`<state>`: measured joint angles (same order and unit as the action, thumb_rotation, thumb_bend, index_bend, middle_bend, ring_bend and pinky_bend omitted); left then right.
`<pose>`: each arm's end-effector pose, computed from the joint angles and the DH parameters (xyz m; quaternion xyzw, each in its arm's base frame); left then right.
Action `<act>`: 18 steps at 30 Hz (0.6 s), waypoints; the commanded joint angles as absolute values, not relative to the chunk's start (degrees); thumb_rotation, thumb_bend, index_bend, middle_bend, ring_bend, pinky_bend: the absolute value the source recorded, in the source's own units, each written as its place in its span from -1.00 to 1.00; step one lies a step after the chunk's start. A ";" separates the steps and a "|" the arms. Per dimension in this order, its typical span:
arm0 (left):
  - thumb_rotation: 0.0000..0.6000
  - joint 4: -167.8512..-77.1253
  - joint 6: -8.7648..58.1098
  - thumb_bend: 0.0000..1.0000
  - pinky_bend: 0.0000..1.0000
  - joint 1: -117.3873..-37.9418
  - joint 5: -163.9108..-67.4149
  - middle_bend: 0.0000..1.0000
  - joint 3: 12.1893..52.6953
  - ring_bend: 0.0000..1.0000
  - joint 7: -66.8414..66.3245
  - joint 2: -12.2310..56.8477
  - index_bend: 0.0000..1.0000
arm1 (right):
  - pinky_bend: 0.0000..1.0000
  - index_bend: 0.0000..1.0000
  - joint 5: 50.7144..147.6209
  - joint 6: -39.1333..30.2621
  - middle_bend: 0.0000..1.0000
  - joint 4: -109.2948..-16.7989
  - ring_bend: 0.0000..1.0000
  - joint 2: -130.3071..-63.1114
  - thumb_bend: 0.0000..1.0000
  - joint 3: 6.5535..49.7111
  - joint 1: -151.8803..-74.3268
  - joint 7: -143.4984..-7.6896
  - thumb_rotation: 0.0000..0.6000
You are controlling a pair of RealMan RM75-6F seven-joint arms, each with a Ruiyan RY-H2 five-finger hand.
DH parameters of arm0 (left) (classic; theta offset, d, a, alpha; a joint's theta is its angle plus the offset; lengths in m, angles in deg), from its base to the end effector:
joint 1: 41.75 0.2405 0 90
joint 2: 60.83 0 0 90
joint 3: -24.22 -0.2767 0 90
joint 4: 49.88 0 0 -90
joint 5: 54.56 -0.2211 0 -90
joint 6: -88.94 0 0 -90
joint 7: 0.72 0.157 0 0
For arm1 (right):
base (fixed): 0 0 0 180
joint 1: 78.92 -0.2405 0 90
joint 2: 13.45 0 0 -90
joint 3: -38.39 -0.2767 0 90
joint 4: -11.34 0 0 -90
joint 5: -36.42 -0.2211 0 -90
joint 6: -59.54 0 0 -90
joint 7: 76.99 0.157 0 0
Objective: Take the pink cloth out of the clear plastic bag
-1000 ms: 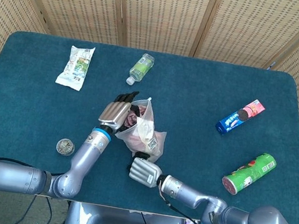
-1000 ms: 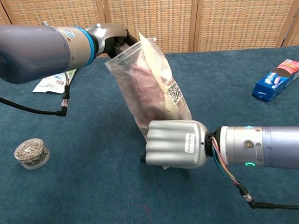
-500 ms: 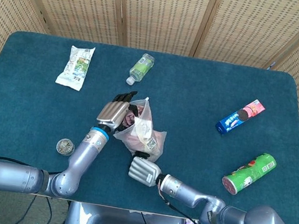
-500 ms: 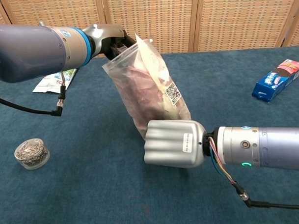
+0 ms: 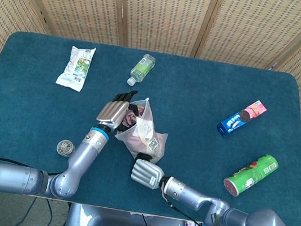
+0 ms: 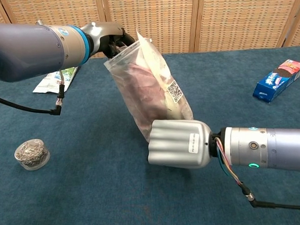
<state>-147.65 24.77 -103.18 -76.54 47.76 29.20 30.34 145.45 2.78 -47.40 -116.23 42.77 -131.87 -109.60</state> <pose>-0.0237 0.3993 -0.0250 -0.6305 -0.5410 -0.4054 0.3814 -0.1142 -0.3206 -0.1340 0.8911 0.1939 0.3057 0.2735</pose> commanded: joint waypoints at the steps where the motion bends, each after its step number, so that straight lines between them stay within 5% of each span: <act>1: 1.00 -146.83 23.86 0.14 -1.00 -102.49 -78.69 -1.00 47.69 -1.00 28.32 29.66 0.55 | 0.33 0.45 146.15 0.87 0.62 -47.82 0.30 -114.35 0.06 43.68 -131.00 -109.39 1.00; 18: 1.00 -148.15 22.65 0.14 -1.00 -96.53 -83.87 -1.00 50.22 -1.00 23.57 17.88 0.55 | 0.33 0.45 146.05 -1.58 0.63 -50.41 0.31 -103.24 0.07 45.79 -127.95 -111.67 1.00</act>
